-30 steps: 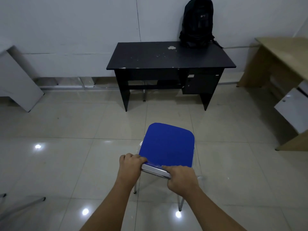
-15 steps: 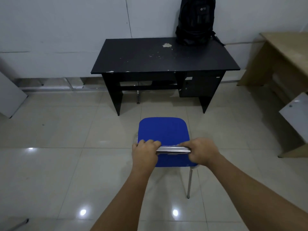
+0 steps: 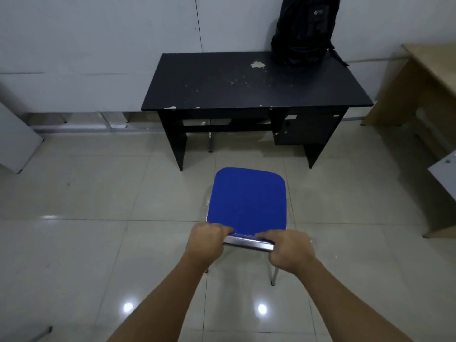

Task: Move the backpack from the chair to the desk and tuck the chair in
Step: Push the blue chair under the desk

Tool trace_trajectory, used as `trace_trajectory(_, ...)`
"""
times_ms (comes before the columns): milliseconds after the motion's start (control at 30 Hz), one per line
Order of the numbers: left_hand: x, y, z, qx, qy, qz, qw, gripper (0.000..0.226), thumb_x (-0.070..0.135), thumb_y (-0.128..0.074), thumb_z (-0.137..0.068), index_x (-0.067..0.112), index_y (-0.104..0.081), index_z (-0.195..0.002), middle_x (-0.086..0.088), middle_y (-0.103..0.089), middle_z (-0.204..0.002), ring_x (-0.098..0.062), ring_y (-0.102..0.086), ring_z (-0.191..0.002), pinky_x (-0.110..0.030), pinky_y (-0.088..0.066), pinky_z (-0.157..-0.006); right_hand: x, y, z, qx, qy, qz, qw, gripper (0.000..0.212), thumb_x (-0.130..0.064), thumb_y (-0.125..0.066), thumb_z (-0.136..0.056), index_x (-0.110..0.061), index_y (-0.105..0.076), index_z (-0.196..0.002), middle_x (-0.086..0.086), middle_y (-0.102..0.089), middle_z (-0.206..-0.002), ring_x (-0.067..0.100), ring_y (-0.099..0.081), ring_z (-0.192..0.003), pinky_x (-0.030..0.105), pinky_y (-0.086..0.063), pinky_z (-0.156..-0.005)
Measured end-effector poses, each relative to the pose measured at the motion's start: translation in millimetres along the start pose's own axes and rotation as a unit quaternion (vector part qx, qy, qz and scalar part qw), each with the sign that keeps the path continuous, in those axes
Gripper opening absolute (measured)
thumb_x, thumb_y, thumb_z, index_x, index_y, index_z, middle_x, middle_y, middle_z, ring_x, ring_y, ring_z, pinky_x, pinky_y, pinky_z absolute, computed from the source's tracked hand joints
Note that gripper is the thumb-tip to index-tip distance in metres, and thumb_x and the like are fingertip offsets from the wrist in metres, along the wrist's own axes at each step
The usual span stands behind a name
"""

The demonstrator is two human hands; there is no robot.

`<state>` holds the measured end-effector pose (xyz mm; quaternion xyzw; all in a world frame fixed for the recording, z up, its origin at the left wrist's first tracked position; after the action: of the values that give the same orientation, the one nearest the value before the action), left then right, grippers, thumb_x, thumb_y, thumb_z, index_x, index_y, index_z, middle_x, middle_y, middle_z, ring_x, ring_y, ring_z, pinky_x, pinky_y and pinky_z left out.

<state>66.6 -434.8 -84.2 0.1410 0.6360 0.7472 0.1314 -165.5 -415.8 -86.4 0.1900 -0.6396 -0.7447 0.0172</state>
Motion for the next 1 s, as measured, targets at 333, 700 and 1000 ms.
trace_trajectory(333, -40.8, 4.7, -66.6, 0.037, 0.016, 0.004, 0.999, 0.029, 0.020, -0.062, -0.084, 0.035, -0.062, -0.109, 0.006, -0.066, -0.083, -0.017, -0.059, -0.071, -0.027, -0.044, -0.064, 5.0, 17.7, -77.7, -0.002, -0.018, 0.034, 0.999, 0.058, -0.034, -0.049, -0.065, -0.051, -0.059, -0.120, -0.017, -0.073, -0.095, 0.011, -0.067, -0.078, 0.022, -0.048, -0.061)
trace_trajectory(700, -83.5, 19.2, -204.2, 0.076, 0.045, 0.022, 0.996, 0.026, 0.032, -0.063, -0.086, 0.037, -0.063, -0.111, 0.009, -0.067, -0.086, -0.013, -0.054, -0.071, -0.029, -0.036, -0.065, 60.2, 42.7, -216.2, 0.007, -0.003, 0.021, 1.000, 0.052, -0.037, -0.049, -0.068, -0.048, -0.062, -0.117, -0.017, -0.072, -0.087, 0.008, -0.064, -0.072, 0.022, -0.042, -0.054)
trace_trajectory(1000, -103.6, 45.3, -315.5, 0.067, 0.077, 0.047, 0.994, 0.029, 0.023, -0.070, -0.081, 0.037, -0.068, -0.107, 0.010, -0.069, -0.085, -0.014, -0.059, -0.073, -0.030, -0.036, -0.066, 113.4, 74.5, -327.0, -0.010, 0.022, 0.019, 1.000, 0.048, -0.037, -0.051, -0.072, -0.048, -0.061, -0.117, -0.018, -0.072, -0.088, 0.007, -0.063, -0.073, 0.023, -0.040, -0.056)
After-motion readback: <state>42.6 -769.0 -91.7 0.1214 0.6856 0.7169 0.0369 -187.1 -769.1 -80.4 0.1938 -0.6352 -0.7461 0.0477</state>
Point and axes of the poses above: each hand's wrist, its own z-axis away from the middle knuckle, its own y-axis out of the back of the hand, x = y × z, the point moved 1 cm from there along -z, towards the middle knuckle
